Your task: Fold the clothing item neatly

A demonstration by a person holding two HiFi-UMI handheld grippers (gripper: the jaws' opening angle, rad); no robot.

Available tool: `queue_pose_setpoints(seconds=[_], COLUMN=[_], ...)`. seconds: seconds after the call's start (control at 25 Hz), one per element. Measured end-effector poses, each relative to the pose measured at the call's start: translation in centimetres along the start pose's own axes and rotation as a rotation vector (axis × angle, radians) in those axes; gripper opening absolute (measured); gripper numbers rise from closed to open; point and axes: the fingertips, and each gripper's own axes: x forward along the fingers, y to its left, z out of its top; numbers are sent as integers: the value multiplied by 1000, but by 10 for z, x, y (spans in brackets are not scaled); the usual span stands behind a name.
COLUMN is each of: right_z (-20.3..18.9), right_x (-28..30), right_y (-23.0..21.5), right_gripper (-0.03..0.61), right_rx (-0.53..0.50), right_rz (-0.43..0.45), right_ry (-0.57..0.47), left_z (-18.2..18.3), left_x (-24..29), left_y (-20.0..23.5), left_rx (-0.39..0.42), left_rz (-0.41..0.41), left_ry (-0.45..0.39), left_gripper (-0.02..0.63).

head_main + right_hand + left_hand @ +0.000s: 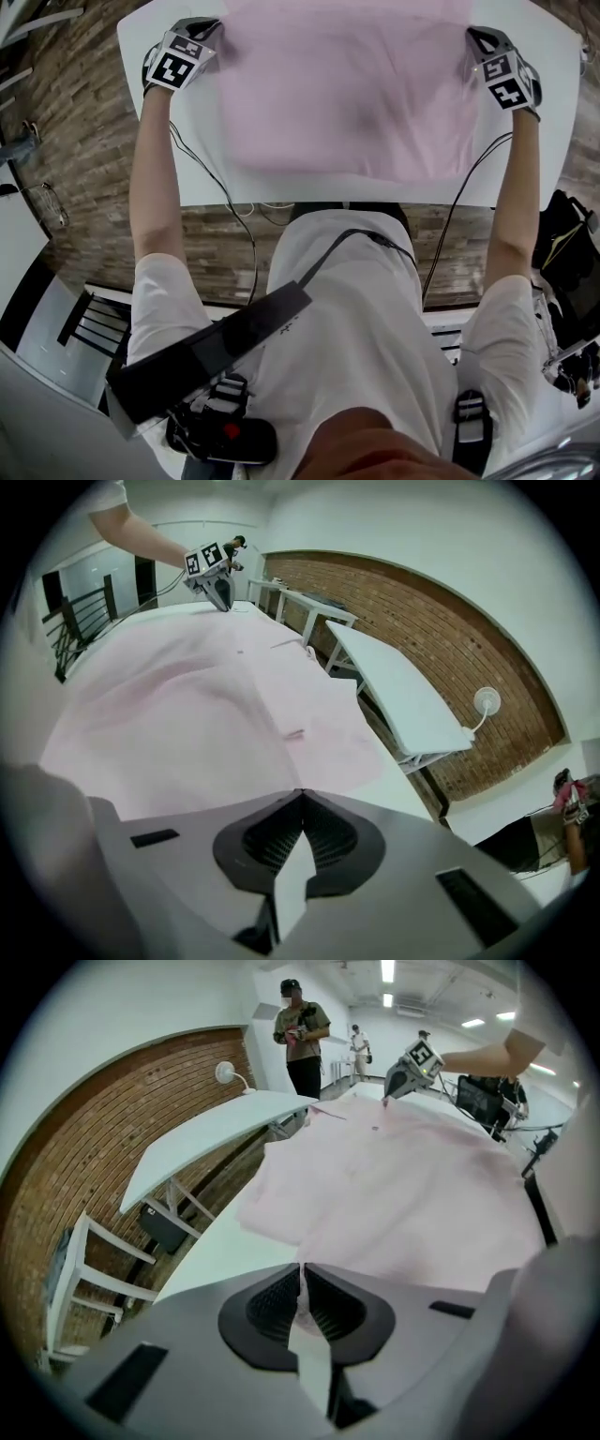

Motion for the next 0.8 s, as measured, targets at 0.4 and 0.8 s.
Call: queue_pose_setpoints(seconds=[0.4, 0.8], right_z=[-4, 3], right_x=[-6, 5], right_y=[-25, 29], right_gripper=[2, 2], right_rx=[286, 314], right_rz=[-76, 15], right_ry=[-130, -173], left_z=[-23, -17], left_x=[3, -37], left_y=[15, 18], left_rx=[-207, -428], left_rz=[72, 158], left_ry=[-62, -294], left_gripper=[27, 132])
